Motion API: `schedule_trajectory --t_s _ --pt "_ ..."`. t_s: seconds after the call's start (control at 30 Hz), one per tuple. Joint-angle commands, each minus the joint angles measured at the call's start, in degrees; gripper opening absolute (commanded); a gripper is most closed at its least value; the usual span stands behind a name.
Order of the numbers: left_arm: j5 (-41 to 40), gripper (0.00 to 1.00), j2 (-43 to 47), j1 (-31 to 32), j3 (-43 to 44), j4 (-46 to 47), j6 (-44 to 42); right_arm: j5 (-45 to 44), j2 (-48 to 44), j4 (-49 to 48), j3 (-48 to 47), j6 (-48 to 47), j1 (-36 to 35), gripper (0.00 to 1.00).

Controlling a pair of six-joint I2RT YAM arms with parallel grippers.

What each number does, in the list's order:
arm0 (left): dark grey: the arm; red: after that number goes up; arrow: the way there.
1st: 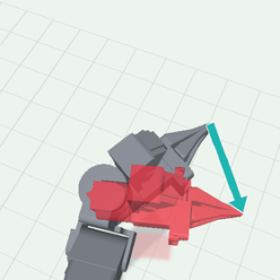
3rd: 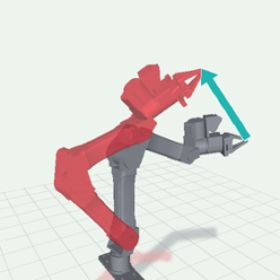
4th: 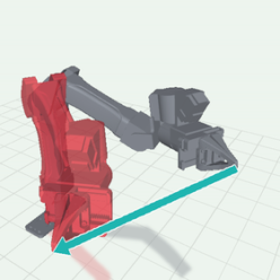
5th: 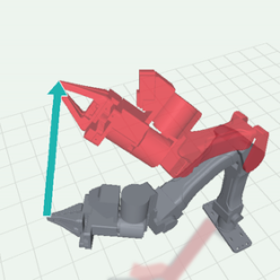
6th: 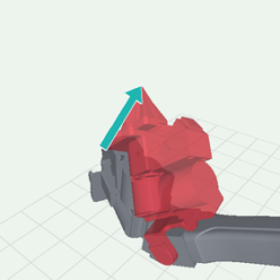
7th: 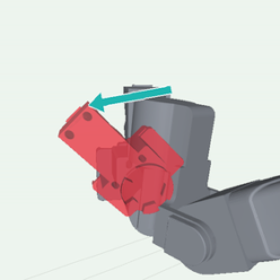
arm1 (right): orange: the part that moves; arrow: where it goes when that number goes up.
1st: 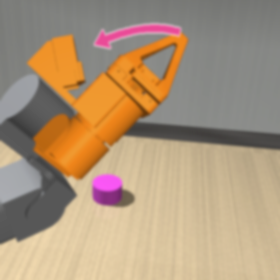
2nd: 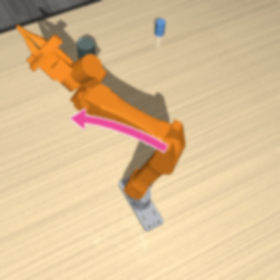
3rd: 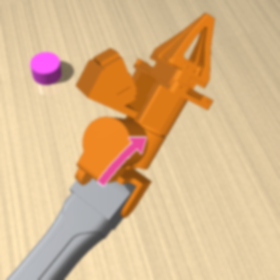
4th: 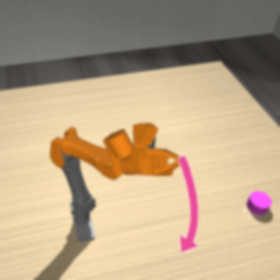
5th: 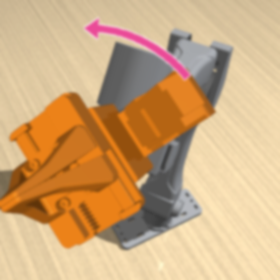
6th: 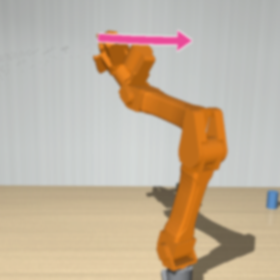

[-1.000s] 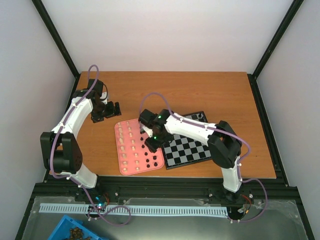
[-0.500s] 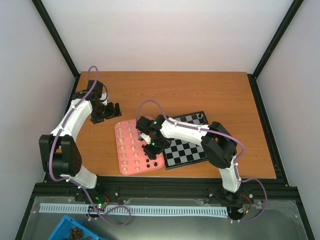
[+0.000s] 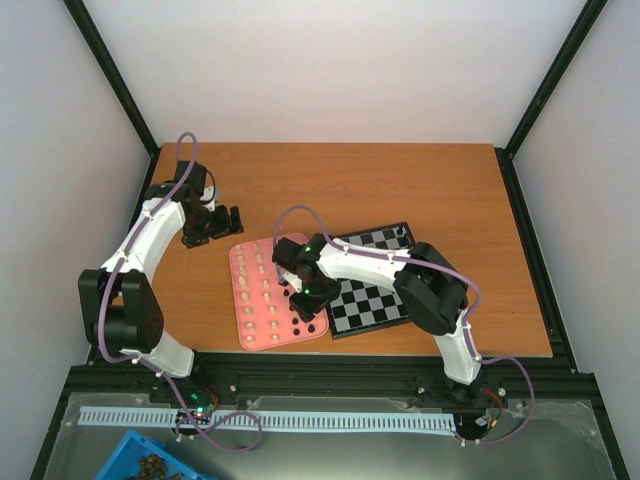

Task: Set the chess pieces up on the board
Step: Pick up the chess piece from the storage box, then place the chess piece on the chessboard.

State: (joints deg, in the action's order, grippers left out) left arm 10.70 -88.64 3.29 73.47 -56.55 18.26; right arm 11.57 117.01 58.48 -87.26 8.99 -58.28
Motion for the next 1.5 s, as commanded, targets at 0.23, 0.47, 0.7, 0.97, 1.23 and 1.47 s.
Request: schedule_trajectory --t_s 0.23,0.47,0.7,0.97,1.23,1.47 --pt "0.6 1.00 1.2 0.5 -0.2 1.0 0.6 -0.2 1.8 -0.5 -0.7 -0.7 -0.7 0.34" --pt "0.7 1.00 1.1 0.5 0.0 1.0 0.6 -0.5 2.3 -0.3 -1.5 -1.2 -0.7 0.19" --pt "0.9 1.00 1.4 0.5 -0.3 1.2 0.6 -1.7 2.4 0.3 -2.2 -1.4 -0.6 0.03" --pt "0.9 1.00 1.7 0.5 0.1 0.8 0.6 -6.1 -3.8 1.0 -1.9 2.1 2.2 0.03" --pt "1.5 1.00 2.1 0.4 0.1 1.0 0.9 -12.3 -16.2 10.5 6.6 6.6 13.0 0.03" --pt "2.5 1.00 1.8 0.5 0.4 1.3 1.2 -14.3 -30.6 12.7 21.3 9.2 27.2 0.03"
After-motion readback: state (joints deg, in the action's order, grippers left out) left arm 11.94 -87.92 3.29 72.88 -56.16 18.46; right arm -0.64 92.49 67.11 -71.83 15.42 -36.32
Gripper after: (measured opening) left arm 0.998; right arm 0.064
